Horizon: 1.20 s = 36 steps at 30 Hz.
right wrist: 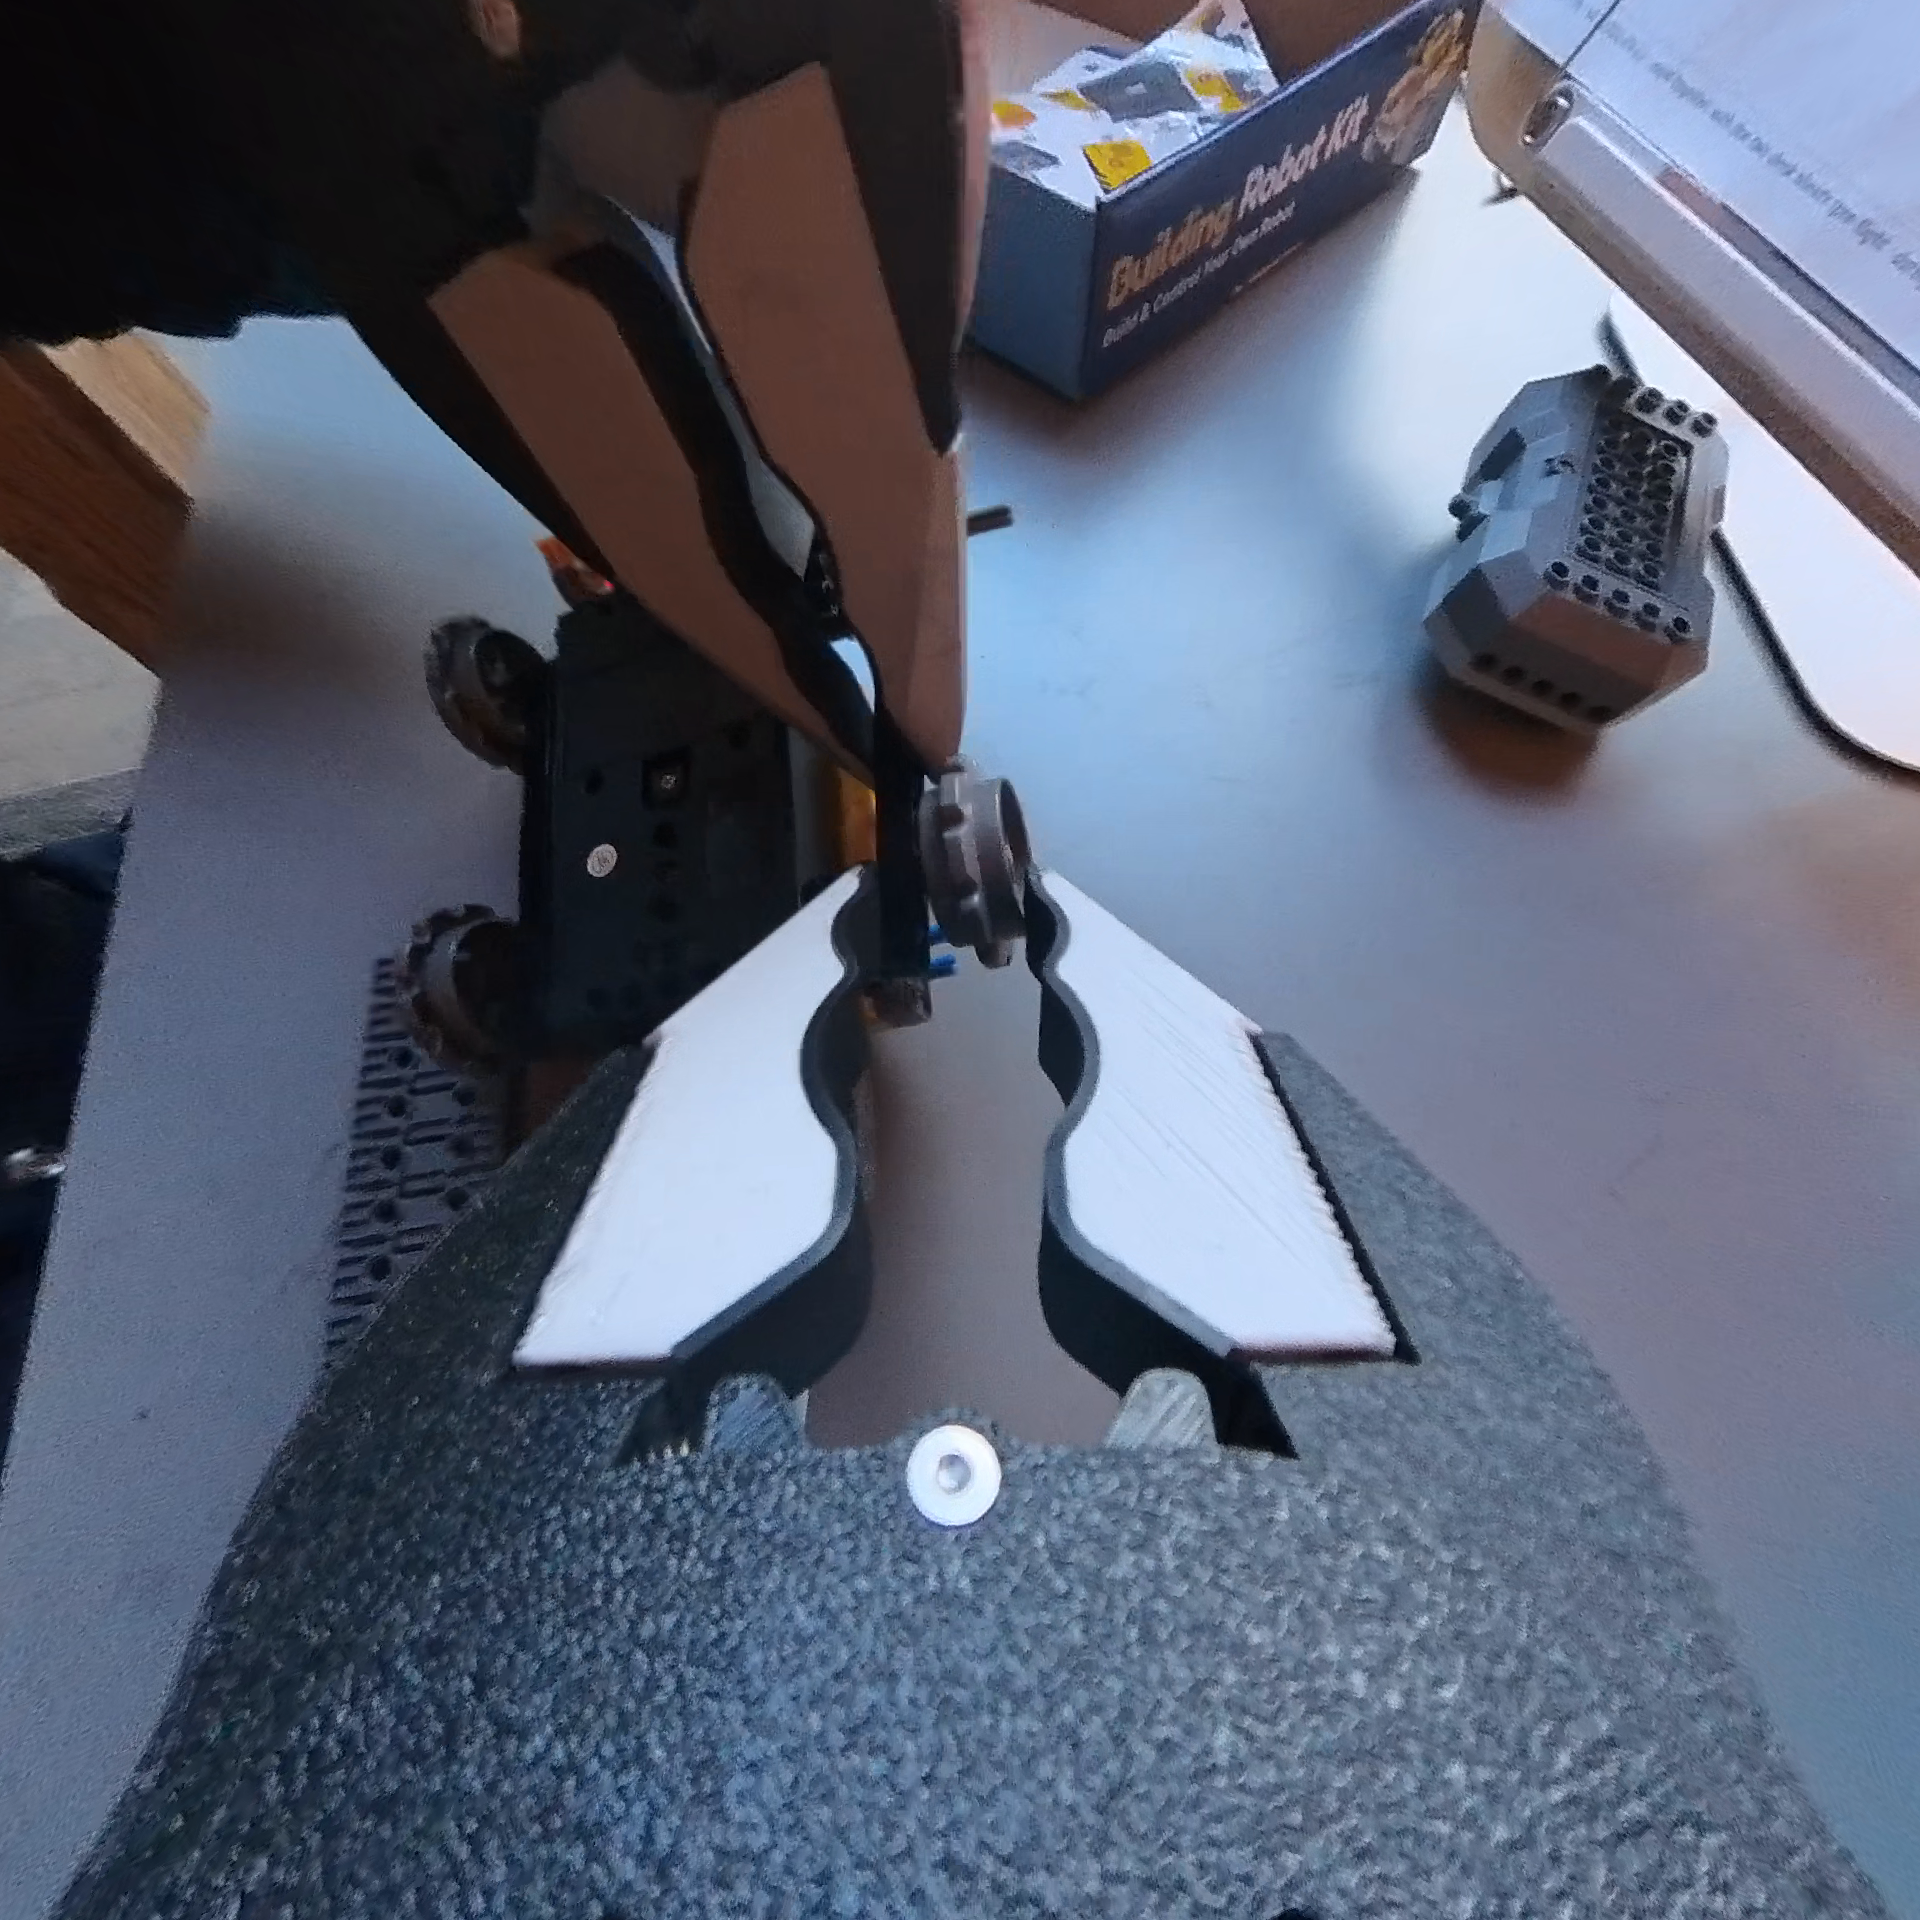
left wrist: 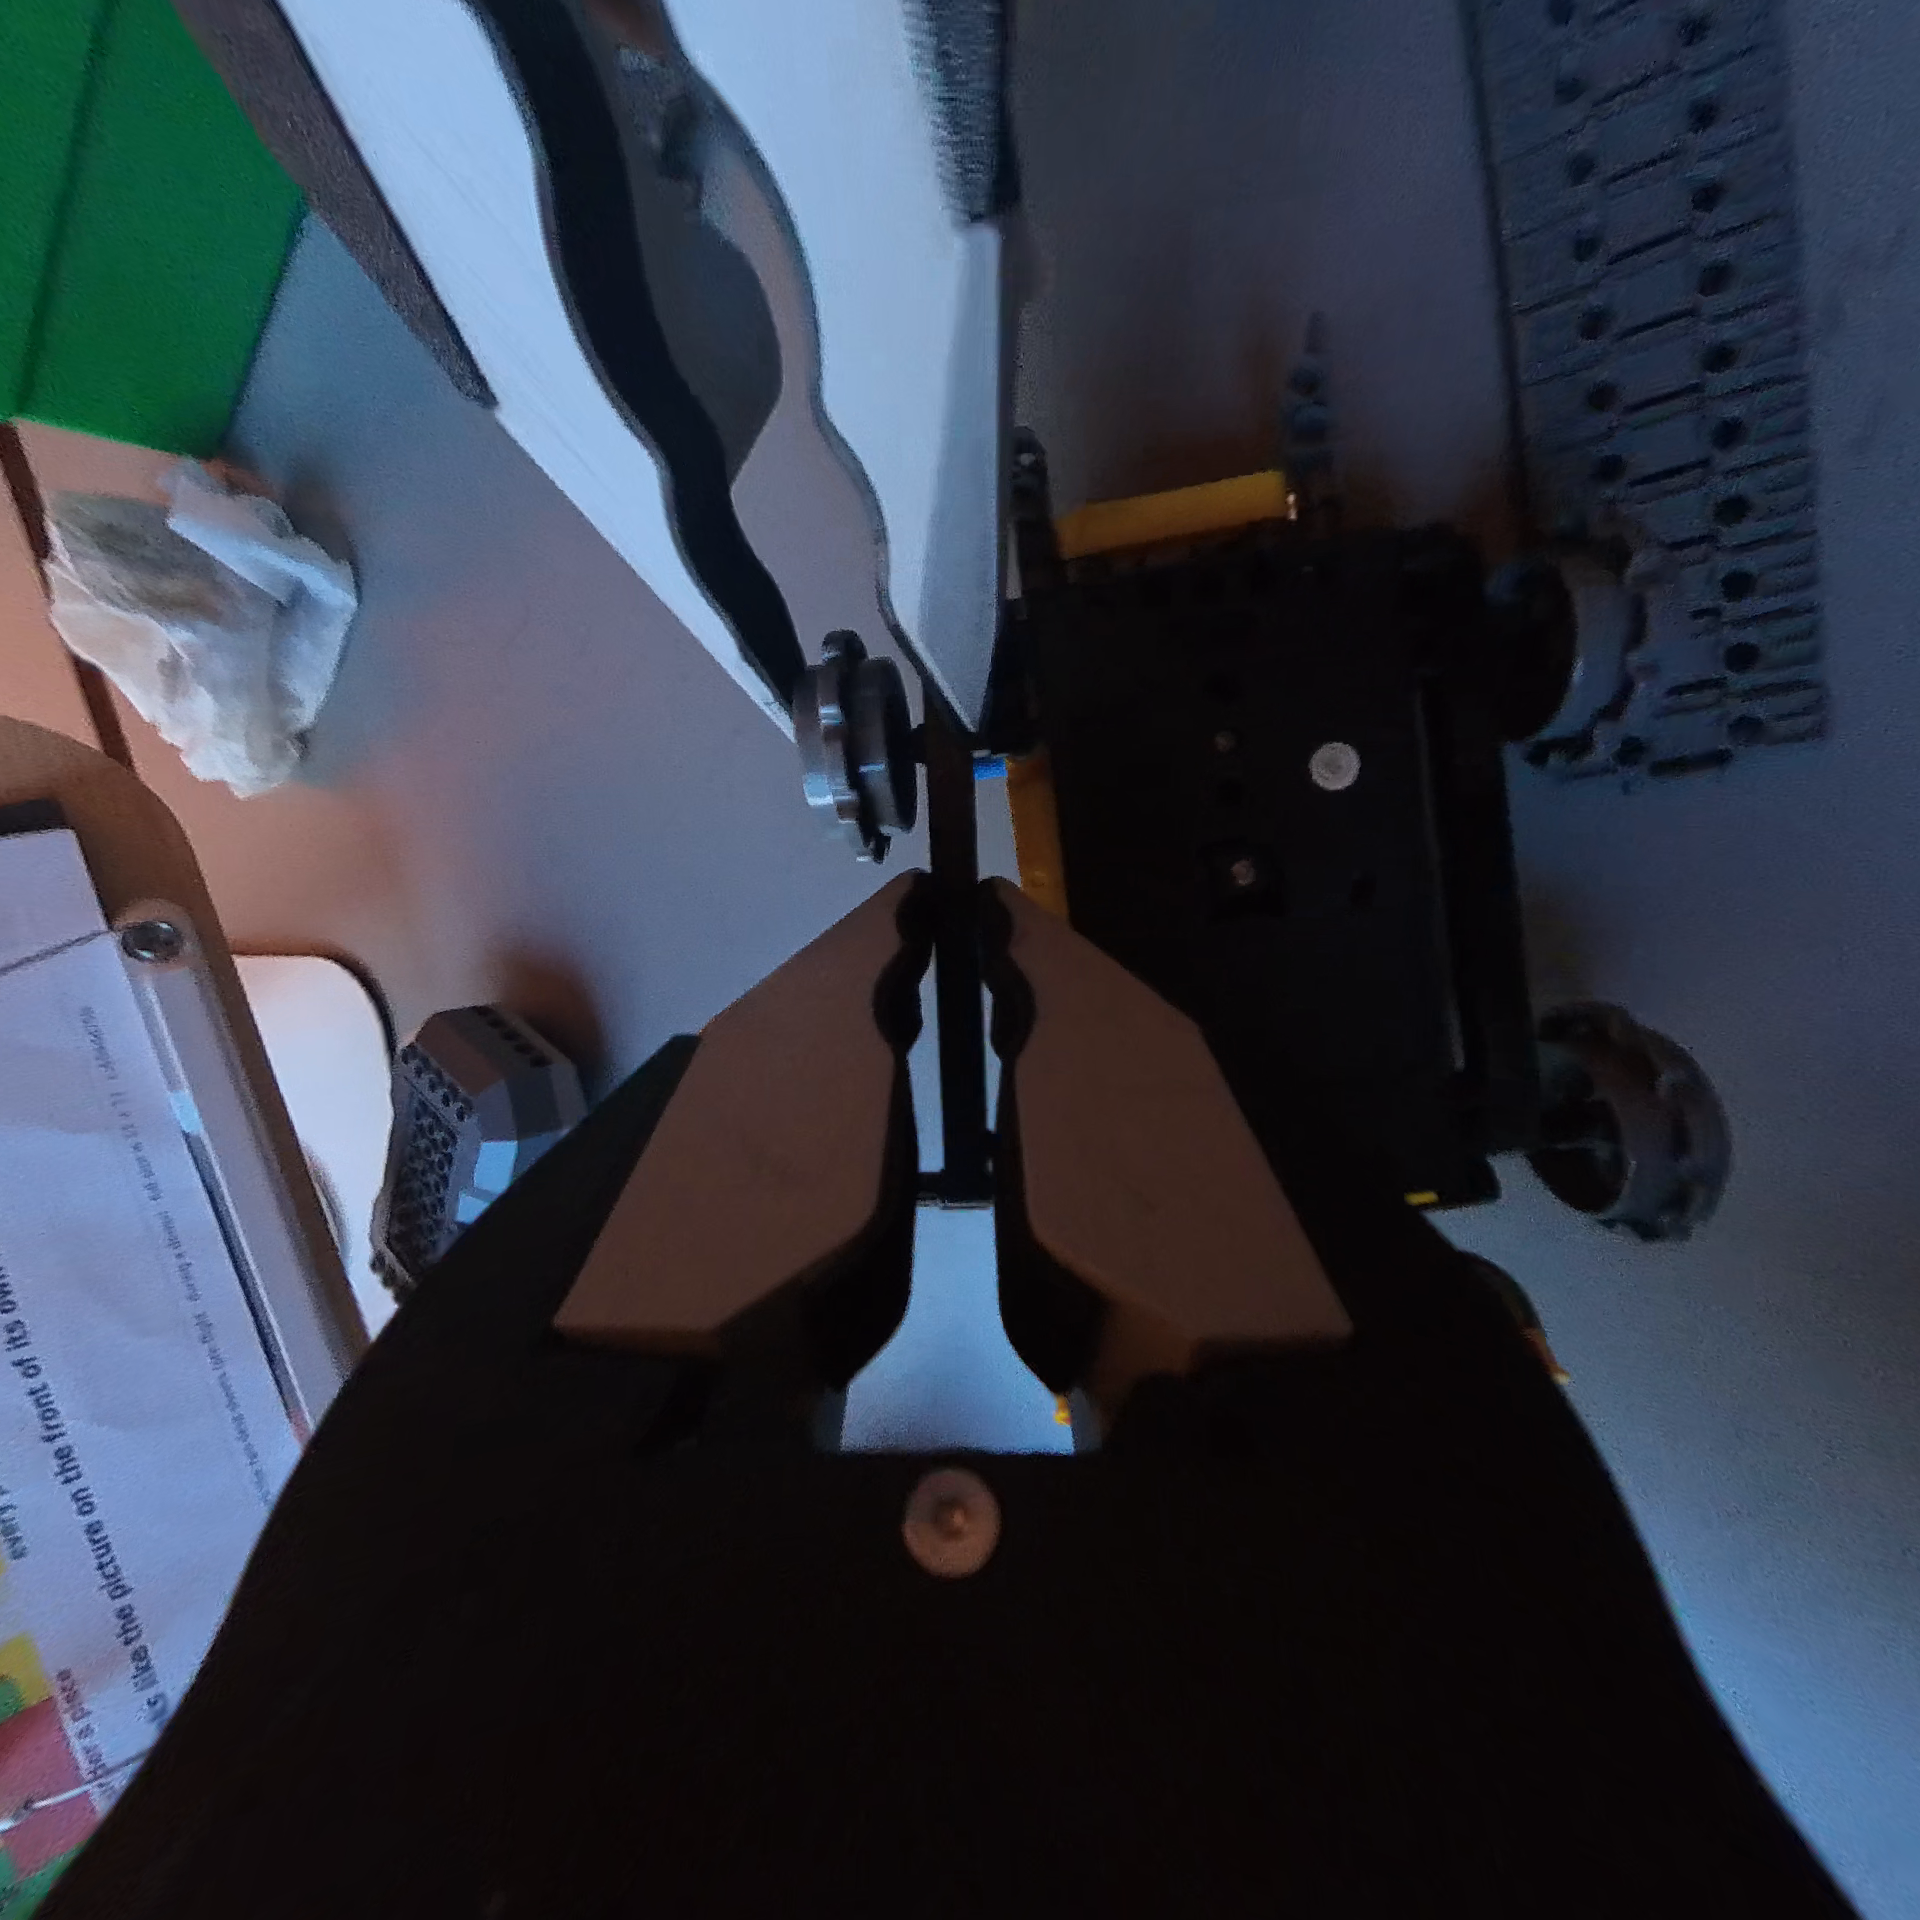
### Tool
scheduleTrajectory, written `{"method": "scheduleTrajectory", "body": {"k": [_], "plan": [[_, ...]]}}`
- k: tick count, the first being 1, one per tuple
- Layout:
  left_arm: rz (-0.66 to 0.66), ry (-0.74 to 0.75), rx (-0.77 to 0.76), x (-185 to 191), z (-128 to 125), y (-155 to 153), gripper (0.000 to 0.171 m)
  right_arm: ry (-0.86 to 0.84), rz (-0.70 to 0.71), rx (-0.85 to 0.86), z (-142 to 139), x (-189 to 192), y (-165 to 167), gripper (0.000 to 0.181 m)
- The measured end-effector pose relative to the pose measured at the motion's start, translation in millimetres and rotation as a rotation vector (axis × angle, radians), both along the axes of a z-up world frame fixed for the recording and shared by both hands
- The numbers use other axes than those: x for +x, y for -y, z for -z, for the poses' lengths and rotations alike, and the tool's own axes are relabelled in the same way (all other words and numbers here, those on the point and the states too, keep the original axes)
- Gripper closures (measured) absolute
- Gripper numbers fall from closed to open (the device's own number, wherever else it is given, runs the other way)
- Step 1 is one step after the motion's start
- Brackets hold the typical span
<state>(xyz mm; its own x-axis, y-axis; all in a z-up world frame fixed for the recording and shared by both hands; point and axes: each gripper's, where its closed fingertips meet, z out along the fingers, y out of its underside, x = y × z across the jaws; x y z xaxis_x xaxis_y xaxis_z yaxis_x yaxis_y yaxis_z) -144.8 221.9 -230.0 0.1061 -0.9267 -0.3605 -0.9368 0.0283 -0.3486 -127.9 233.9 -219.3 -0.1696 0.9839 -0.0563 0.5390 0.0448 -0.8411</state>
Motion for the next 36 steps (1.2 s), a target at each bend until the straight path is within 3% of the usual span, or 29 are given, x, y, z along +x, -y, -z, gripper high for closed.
{"method": "scheduleTrajectory", "body": {"k": [5, 13, 17, 24, 28, 33, 36], "plan": [[0.027, 0.064, 0.006, 2, -1, 3, 0.166, -0.036, -0.031, -0.066, -4, 1, 0, 0.165], [-0.132, -0.052, -0.054, -2, 1, -1, 0.16, -0.017, 0.023, 0.174, -6, -4, -3, 0.169], [-0.147, -0.092, -0.057, -1, 3, 0, 0.166, -0.03, 0.035, 0.15, -6, -4, -3, 0.169], [-0.092, -0.012, -0.049, 6, 2, 1, 0.165, -0.02, -0.022, 0.096, -4, 2, -5, 0.168], [-0.05, 0.025, -0.046, 7, 2, 1, 0.165, -0.027, -0.04, 0.167, -4, 3, -5, 0.168], [-0.205, -0.041, -0.123, 3, 8, -3, 0.165, 0.002, -0.007, 0.094, 4, 1, -10, 0.168], [-0.307, -0.082, -0.125, 0, 7, -5, 0.16, -0.017, 0.001, 0.179, 3, -2, -11, 0.169]]}}
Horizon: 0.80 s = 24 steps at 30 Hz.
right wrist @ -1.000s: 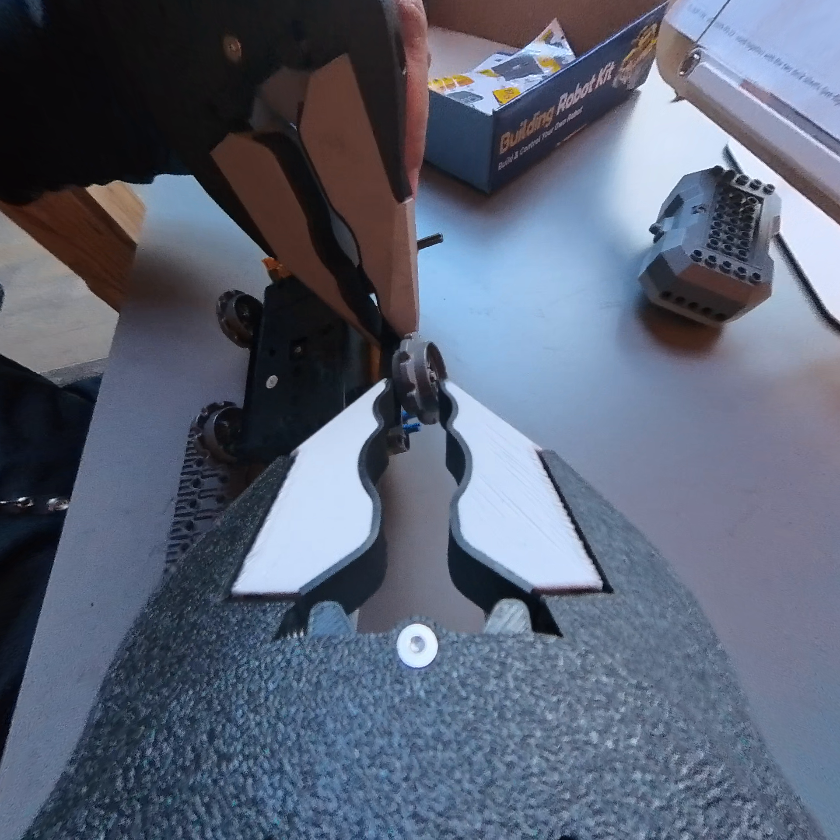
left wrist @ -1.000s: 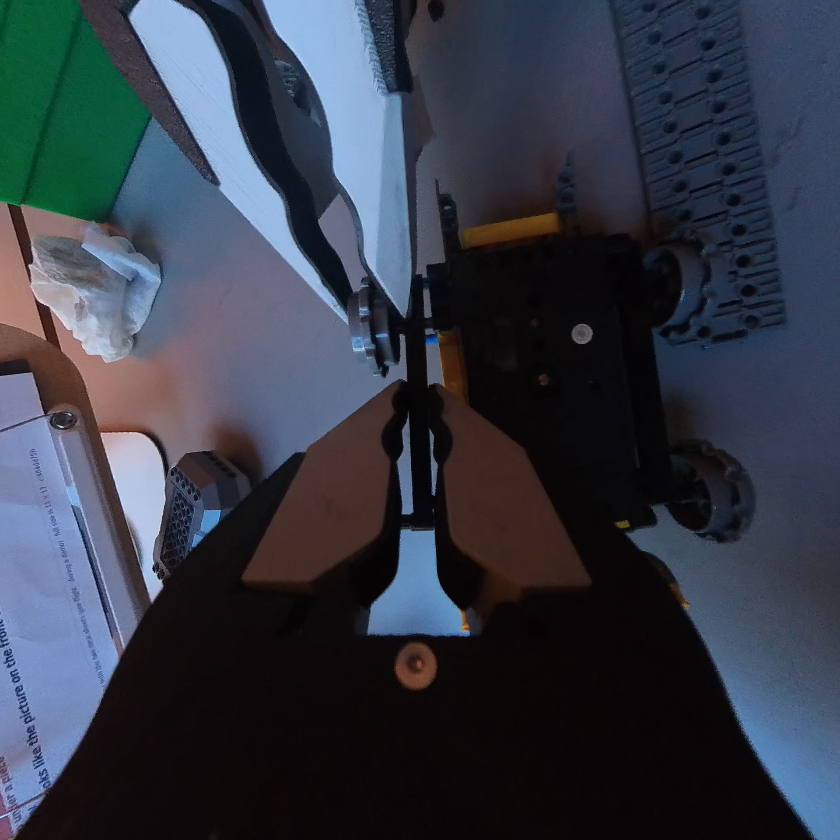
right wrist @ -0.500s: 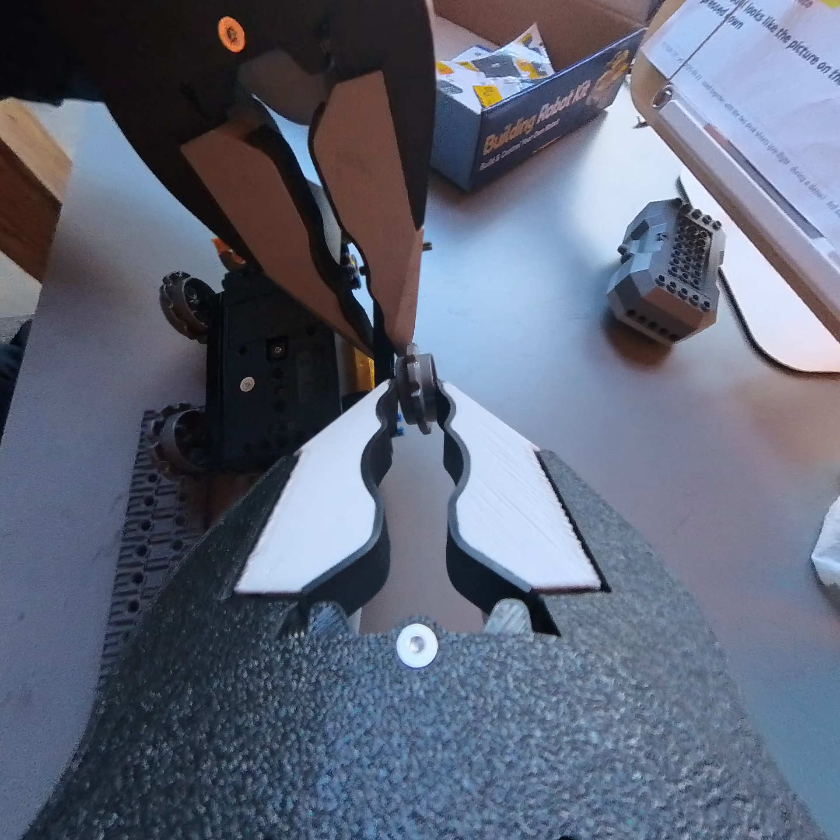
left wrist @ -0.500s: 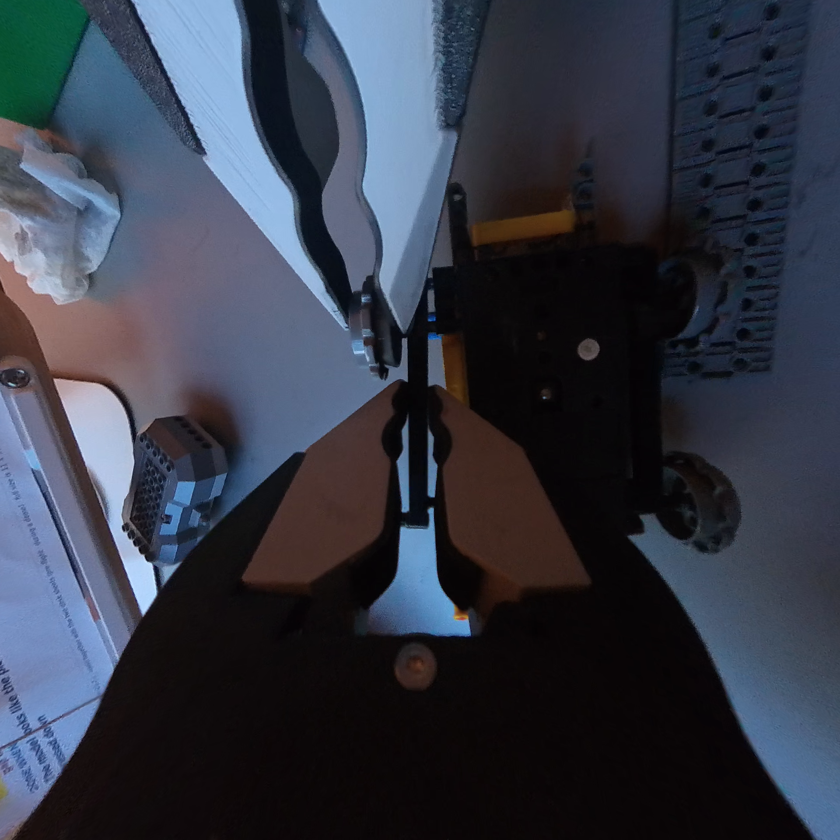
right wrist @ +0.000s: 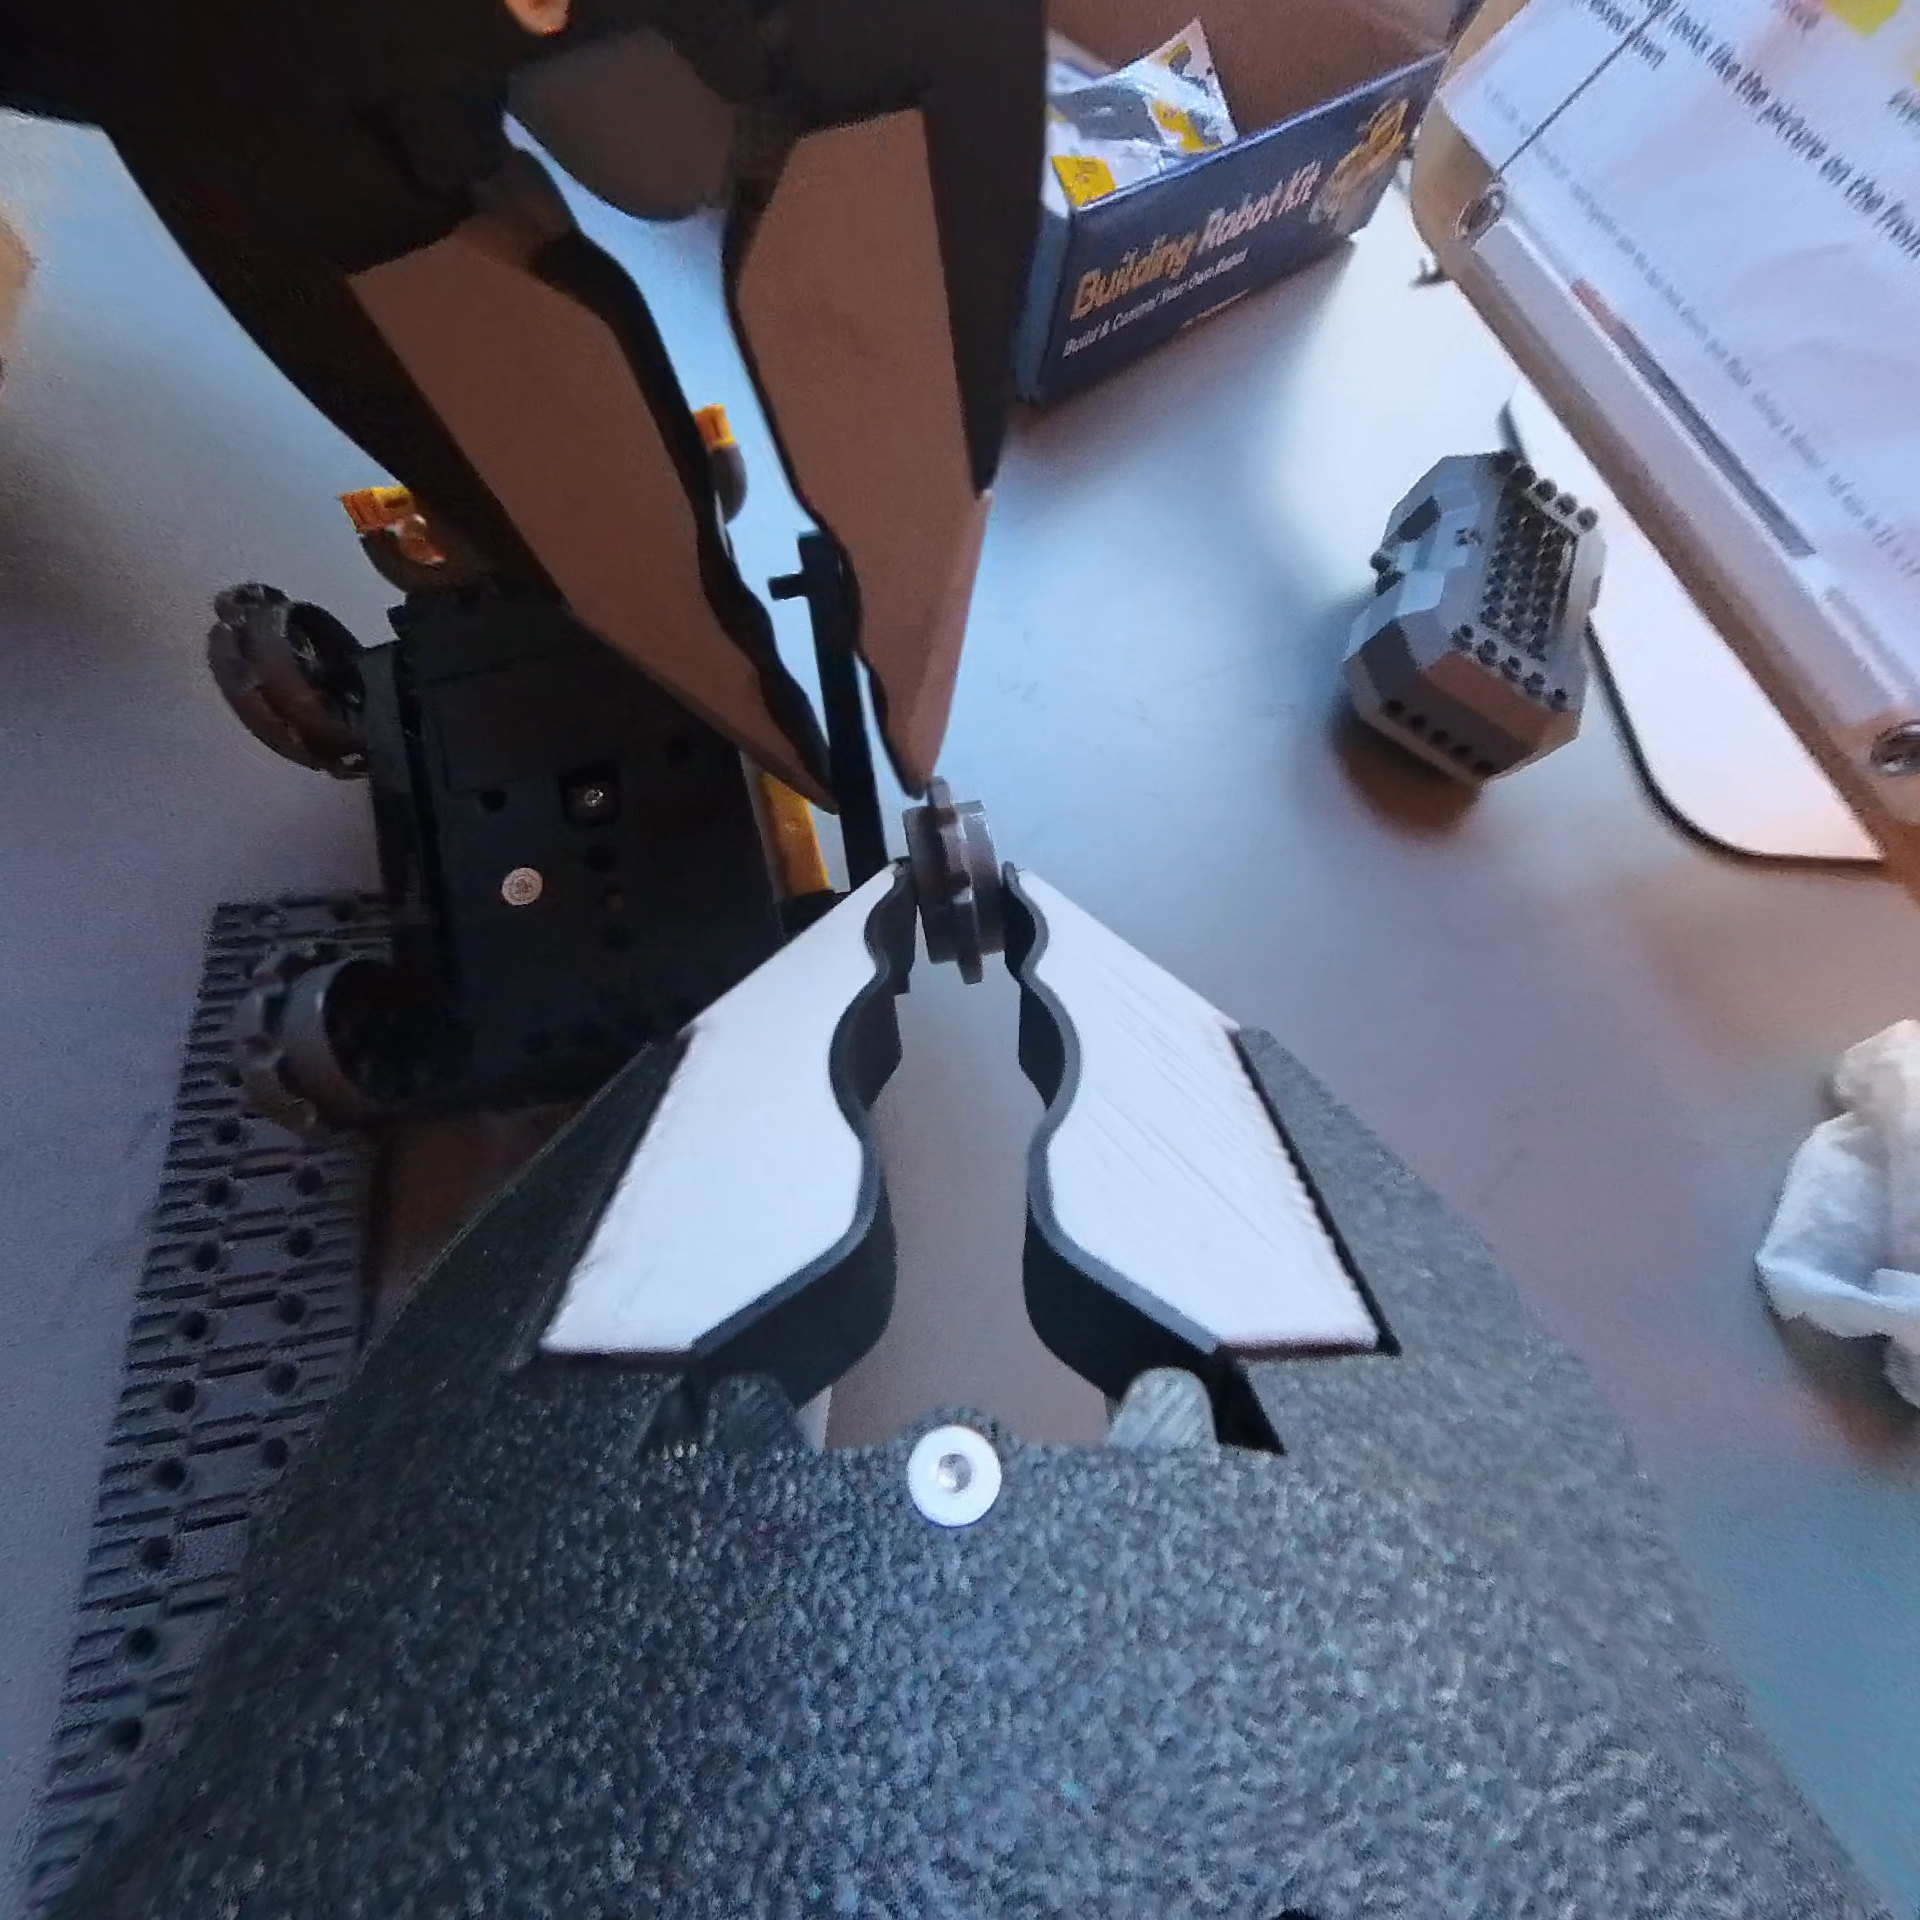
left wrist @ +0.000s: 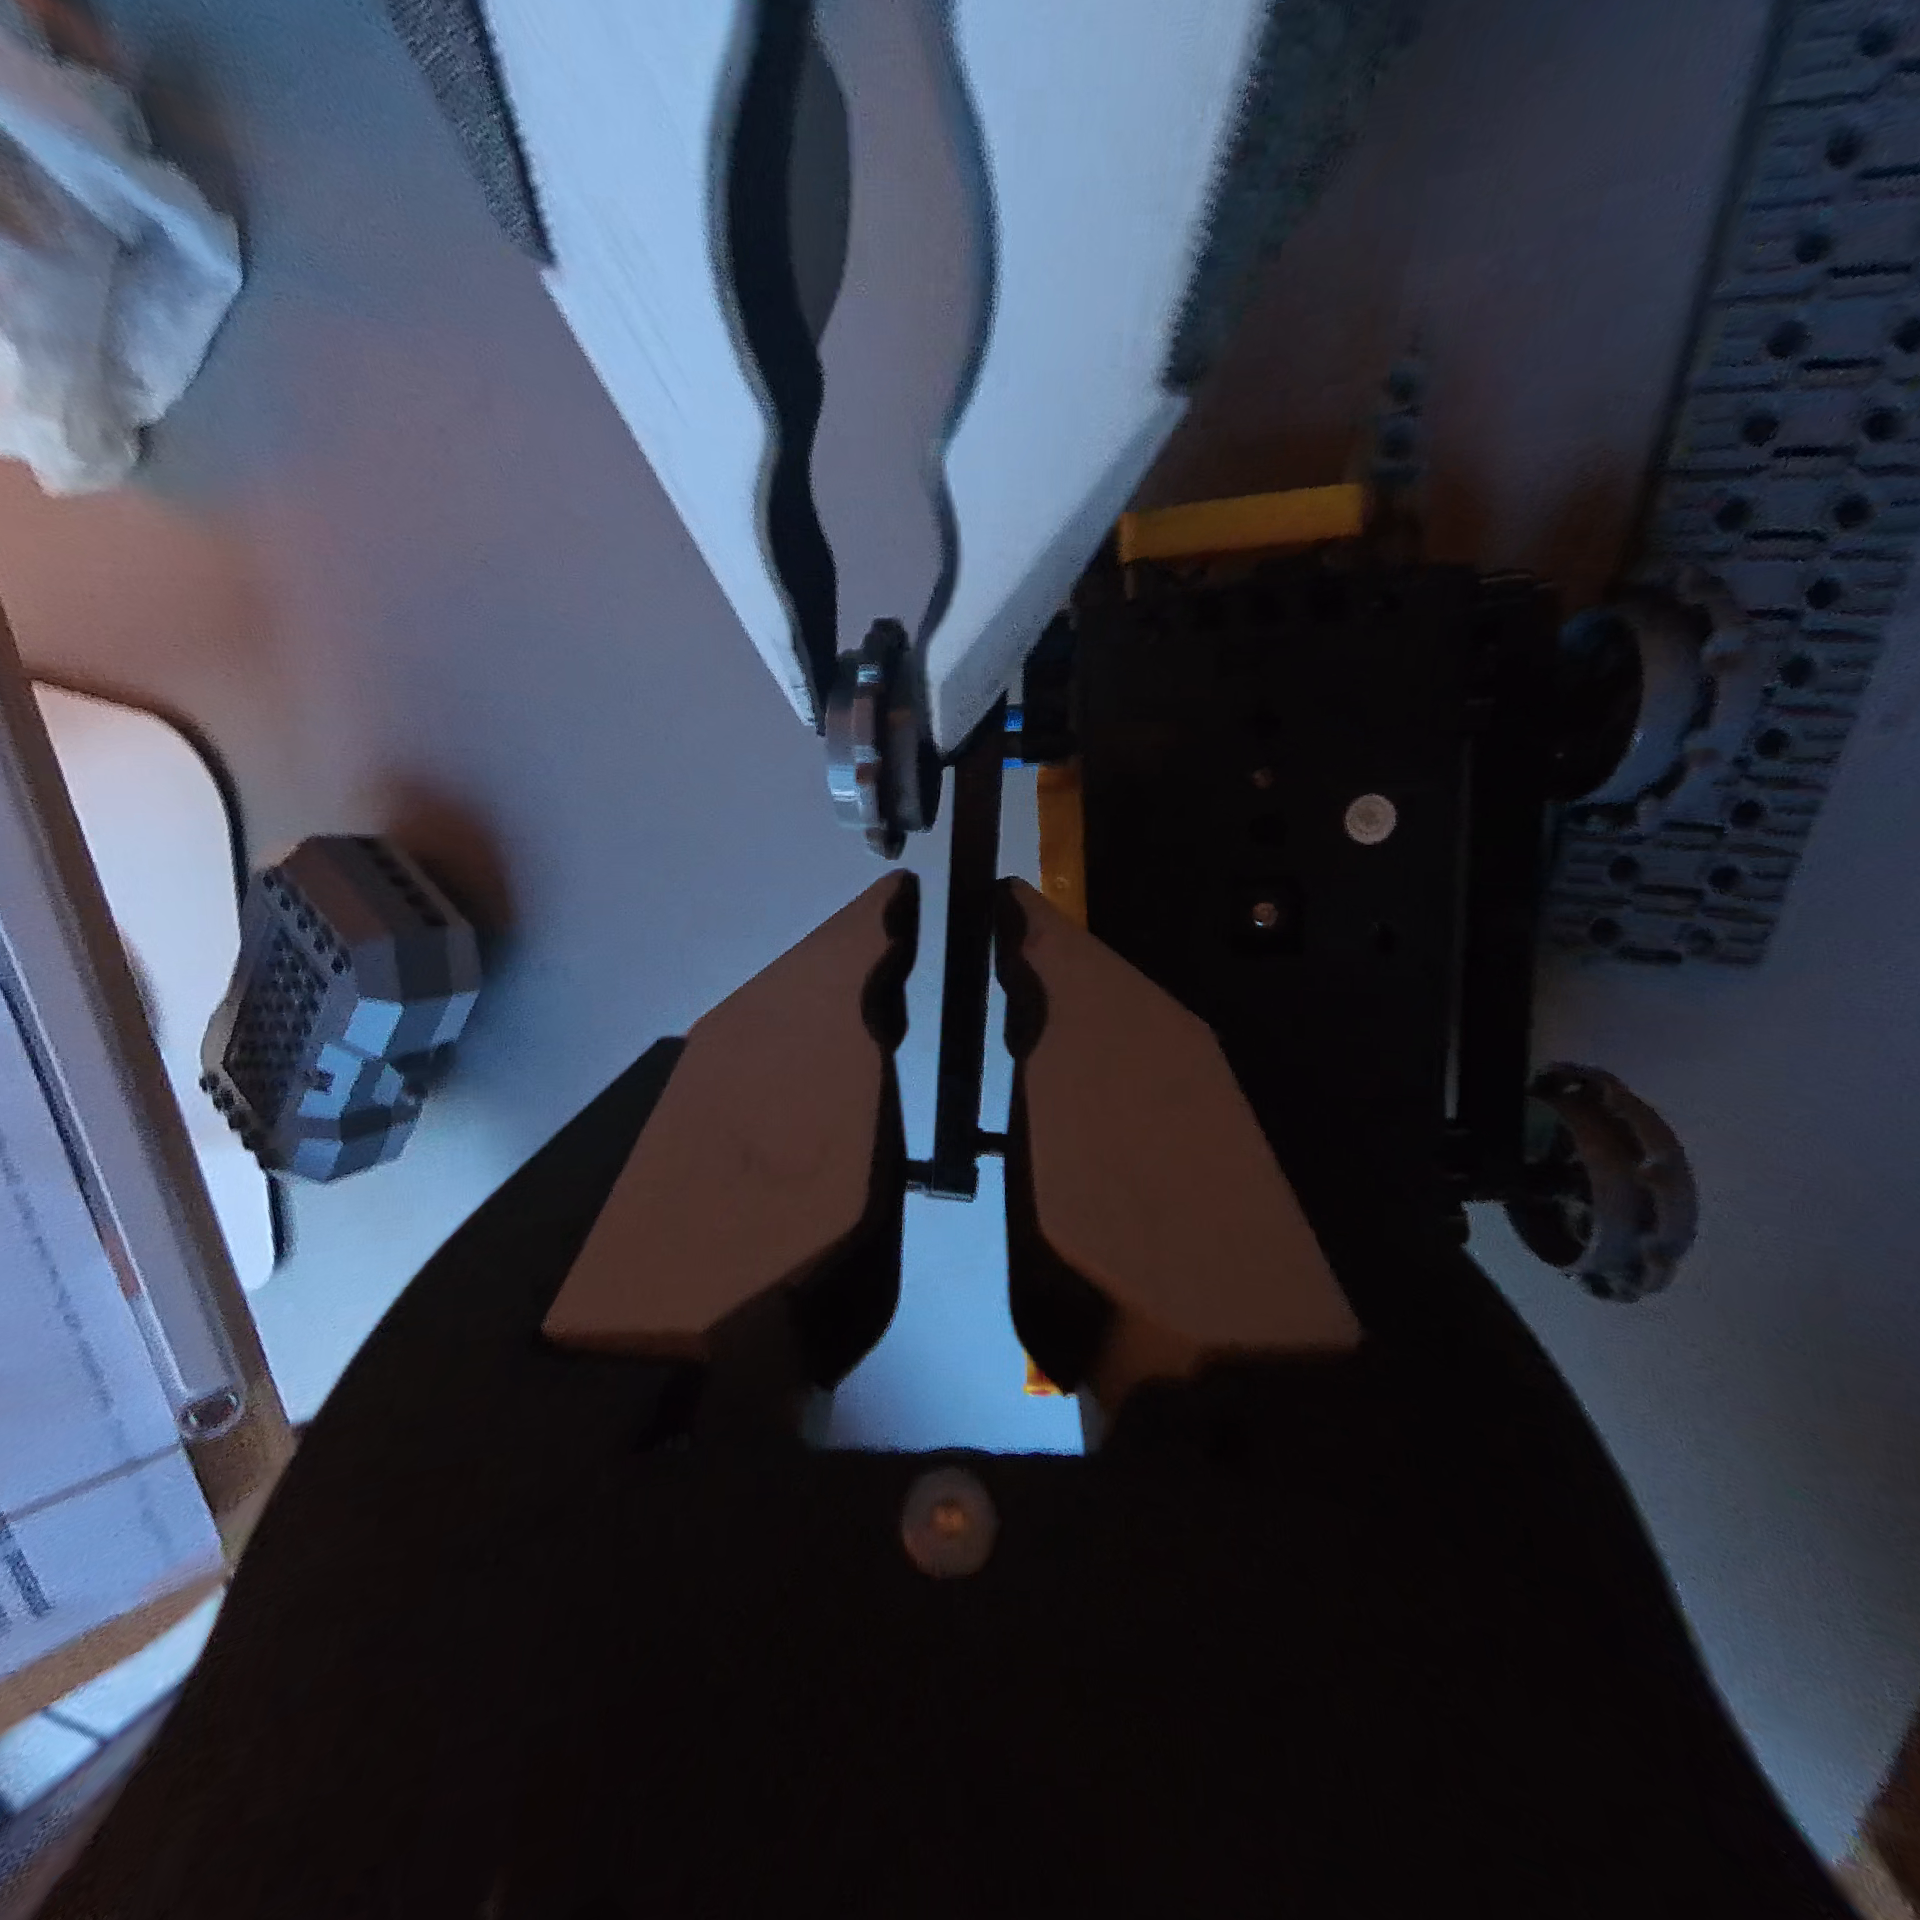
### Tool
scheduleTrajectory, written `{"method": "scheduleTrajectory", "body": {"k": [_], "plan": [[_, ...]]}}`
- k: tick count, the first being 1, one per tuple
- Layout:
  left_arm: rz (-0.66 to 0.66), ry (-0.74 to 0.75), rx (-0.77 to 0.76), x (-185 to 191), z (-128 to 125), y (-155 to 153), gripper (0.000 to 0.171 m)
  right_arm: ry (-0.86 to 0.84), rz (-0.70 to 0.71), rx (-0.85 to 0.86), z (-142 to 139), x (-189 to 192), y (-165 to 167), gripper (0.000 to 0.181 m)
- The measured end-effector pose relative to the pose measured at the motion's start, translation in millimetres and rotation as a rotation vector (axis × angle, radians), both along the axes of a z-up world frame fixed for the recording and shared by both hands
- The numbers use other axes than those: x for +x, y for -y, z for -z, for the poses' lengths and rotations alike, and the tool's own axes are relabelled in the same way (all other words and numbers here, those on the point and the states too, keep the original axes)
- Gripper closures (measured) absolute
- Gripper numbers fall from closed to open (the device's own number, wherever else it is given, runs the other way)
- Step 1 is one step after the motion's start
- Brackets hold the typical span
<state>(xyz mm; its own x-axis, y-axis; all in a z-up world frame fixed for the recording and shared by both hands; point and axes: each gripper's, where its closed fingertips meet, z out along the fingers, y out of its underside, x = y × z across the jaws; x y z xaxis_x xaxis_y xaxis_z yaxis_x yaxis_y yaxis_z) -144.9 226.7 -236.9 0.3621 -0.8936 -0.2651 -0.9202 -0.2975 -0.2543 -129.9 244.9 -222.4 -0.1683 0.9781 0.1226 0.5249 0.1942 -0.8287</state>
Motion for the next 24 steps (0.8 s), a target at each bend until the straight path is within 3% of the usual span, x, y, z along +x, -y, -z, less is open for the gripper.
{"method": "scheduleTrajectory", "body": {"k": [3, 15, 18, 22, 24], "plan": [[-0.054, -0.025, -0.005, -1, -1, -2, 0.155, 0.0, 0.001, -0.001, 0, 0, 0, 0.169], [-0.026, -0.035, -0.011, 1, 0, 2, 0.165, -0.013, 0.004, -0.019, -1, 0, 1, 0.169], [-0.019, -0.001, -0.043, 2, 2, 4, 0.165, -0.012, -0.003, -0.014, 1, 0, 1, 0.169], [-0.003, 0.103, -0.23, 11, 15, 16, 0.165, 0.035, -0.033, -0.015, 14, 0, 4, 0.169], [0.032, 0.135, -0.184, 14, 14, 12, 0.164, 0.042, -0.028, 0.048, 13, 2, 0, 0.169]]}}
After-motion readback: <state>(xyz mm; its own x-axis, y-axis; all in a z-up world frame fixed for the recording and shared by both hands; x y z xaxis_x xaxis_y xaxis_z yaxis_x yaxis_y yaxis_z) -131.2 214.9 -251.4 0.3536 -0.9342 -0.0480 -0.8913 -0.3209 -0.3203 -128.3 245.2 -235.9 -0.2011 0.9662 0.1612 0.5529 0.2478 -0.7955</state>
